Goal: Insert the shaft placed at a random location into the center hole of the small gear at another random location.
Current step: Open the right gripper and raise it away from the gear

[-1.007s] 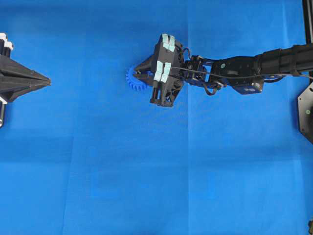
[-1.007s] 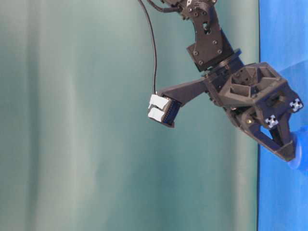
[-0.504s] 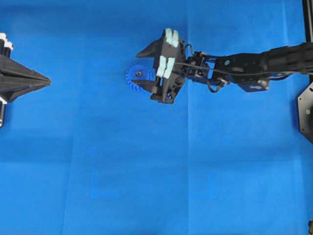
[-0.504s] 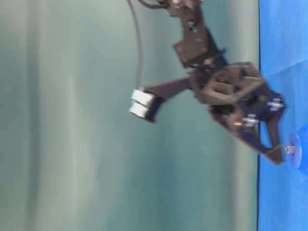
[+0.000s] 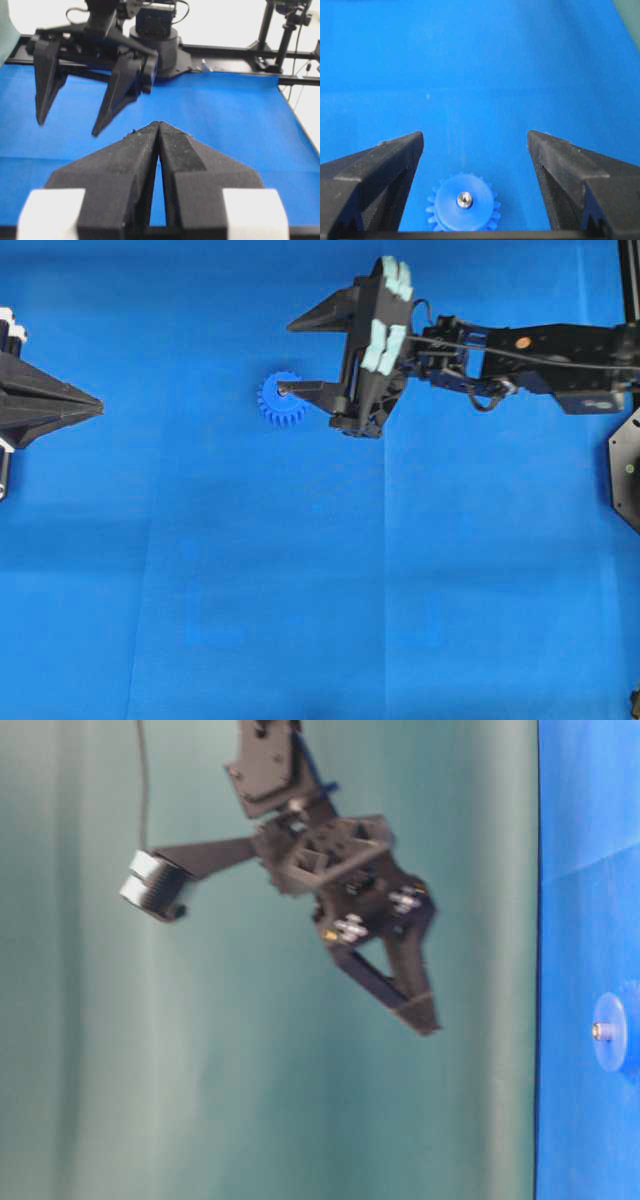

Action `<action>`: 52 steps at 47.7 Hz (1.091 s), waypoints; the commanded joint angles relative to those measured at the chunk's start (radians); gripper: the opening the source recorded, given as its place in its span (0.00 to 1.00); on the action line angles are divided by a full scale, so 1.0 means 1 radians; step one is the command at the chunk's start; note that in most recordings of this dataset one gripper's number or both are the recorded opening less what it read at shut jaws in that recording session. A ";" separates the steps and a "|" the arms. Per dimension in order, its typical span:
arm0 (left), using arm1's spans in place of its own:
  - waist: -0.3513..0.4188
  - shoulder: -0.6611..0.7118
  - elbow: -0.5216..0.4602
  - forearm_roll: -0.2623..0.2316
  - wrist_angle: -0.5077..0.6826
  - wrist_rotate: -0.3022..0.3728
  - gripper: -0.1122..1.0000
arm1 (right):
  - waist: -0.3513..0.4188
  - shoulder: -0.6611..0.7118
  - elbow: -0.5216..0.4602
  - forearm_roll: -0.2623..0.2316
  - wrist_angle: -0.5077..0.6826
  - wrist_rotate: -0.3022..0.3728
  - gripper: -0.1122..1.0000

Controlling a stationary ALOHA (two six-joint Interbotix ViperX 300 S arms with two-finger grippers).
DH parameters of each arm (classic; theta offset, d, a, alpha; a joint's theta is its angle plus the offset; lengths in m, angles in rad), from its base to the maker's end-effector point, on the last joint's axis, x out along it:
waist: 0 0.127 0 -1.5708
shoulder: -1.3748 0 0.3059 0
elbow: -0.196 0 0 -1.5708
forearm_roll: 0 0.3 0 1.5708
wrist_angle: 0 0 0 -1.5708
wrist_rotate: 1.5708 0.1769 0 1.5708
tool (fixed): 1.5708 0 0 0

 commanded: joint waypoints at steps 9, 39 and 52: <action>-0.003 0.005 -0.011 -0.002 -0.005 0.000 0.10 | 0.003 -0.066 0.018 0.000 0.005 0.000 0.77; -0.003 0.005 -0.012 0.000 0.006 0.000 0.10 | 0.003 -0.327 0.285 0.002 0.003 0.006 0.77; -0.002 0.005 -0.011 -0.002 0.012 0.002 0.10 | 0.003 -0.451 0.367 0.002 0.003 0.008 0.77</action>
